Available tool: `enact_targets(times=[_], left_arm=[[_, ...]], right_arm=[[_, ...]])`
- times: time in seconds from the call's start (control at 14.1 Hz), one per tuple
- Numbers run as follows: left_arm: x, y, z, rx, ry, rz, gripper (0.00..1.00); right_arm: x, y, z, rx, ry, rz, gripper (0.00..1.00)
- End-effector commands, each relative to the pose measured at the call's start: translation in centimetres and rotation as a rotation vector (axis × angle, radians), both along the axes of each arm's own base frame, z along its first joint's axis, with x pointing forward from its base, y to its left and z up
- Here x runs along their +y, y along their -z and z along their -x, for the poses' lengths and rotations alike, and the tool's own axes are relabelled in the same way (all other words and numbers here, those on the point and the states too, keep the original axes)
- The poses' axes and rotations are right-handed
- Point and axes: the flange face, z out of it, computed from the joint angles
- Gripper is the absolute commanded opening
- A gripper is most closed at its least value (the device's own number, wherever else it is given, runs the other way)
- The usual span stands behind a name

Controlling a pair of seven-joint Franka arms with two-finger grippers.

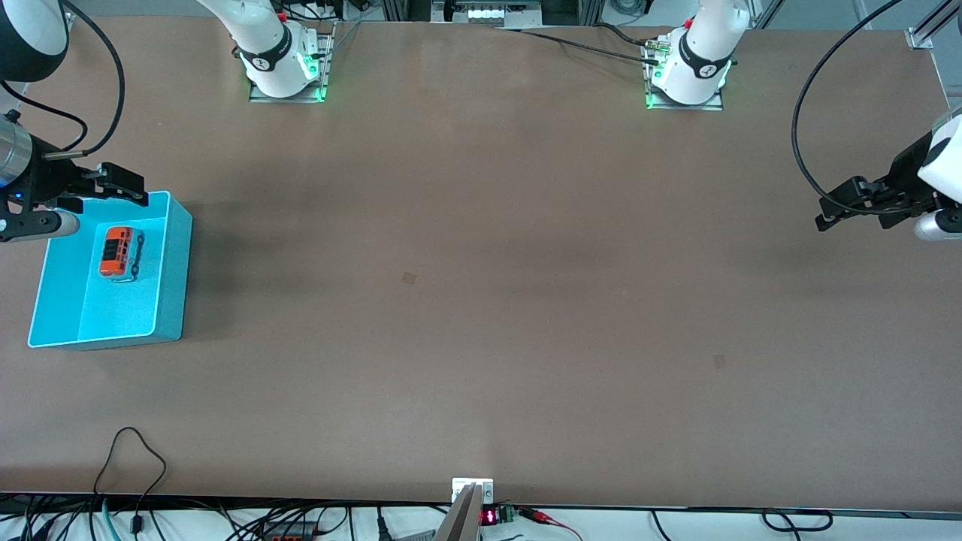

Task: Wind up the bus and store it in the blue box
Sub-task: 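Raise the right gripper up out of the box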

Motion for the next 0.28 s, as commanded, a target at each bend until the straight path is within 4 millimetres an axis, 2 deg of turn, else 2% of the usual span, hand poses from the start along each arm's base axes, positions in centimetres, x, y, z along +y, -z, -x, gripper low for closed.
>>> enact_targets(times=[0.0,0.21], left_arm=[[-0.06,-0.58,1.11,0.012,0.023,-0.020,1.00],[0.01,-0.47,1.40,0.018,0.021,-0.018,1.00]], right_arm=[[0.23,-0.43,0.22,0.004,0.005,-0.011,1.00],[0.07,-0.43,0.22,0.004,0.008,-0.012,1.00]])
